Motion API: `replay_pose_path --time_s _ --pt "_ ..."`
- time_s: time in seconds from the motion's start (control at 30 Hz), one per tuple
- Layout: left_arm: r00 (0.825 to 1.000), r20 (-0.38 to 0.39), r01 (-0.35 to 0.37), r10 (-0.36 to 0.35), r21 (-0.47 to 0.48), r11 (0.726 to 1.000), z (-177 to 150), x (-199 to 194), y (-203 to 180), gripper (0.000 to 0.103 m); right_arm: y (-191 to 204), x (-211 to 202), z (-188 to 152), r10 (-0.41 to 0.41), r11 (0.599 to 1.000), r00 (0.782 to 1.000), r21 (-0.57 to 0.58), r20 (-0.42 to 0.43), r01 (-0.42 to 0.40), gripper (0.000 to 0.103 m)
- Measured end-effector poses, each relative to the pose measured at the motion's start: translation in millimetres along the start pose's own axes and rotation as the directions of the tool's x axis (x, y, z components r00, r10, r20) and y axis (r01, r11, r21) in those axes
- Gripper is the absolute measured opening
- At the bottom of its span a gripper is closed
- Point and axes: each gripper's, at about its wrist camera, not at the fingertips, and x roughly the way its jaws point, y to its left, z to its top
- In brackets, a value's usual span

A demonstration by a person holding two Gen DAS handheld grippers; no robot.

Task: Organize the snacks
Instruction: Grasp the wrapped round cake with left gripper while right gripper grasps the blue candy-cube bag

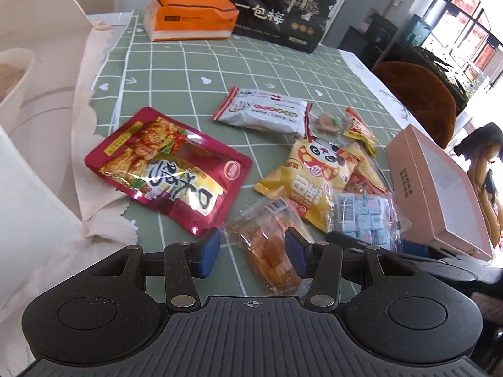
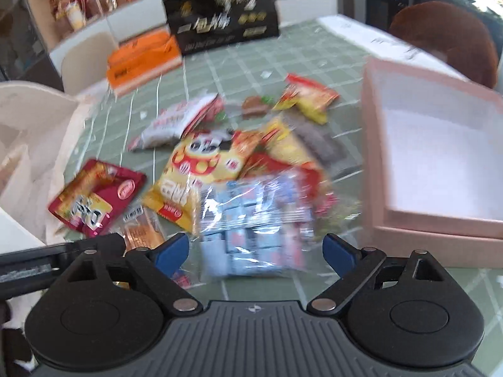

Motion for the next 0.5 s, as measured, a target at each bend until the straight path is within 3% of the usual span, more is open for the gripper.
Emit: replay_pose_path --time_s 0.07,0.13,0.37,0.5 --pt "1.0 -0.006 -0.001 0.001 0.015 1.0 0 3 -3 0.052 7 -1 -3 -0.038 0.998 0.999 -0.05 0.019 0.039 0.079" --pt "1.0 -0.006 0.003 -0.003 0.03 1.0 -1 7 -9 0.054 11 -7 -7 -0.028 0.995 0.999 -0.094 0.022 0.03 0.068" --pt "1.0 -0.014 0.006 -0.004 0.165 0.986 -4 15 -42 0.057 -28 -46 -42 0.007 0.992 0.999 -0.126 -0.034 -0.011 0.066" --pt "1.0 -0.014 0.013 -0.01 0.209 0.978 -10 15 -49 0.057 -54 -66 -53 0.034 0.992 0.999 -0.121 -0.034 -0.038 0.071"
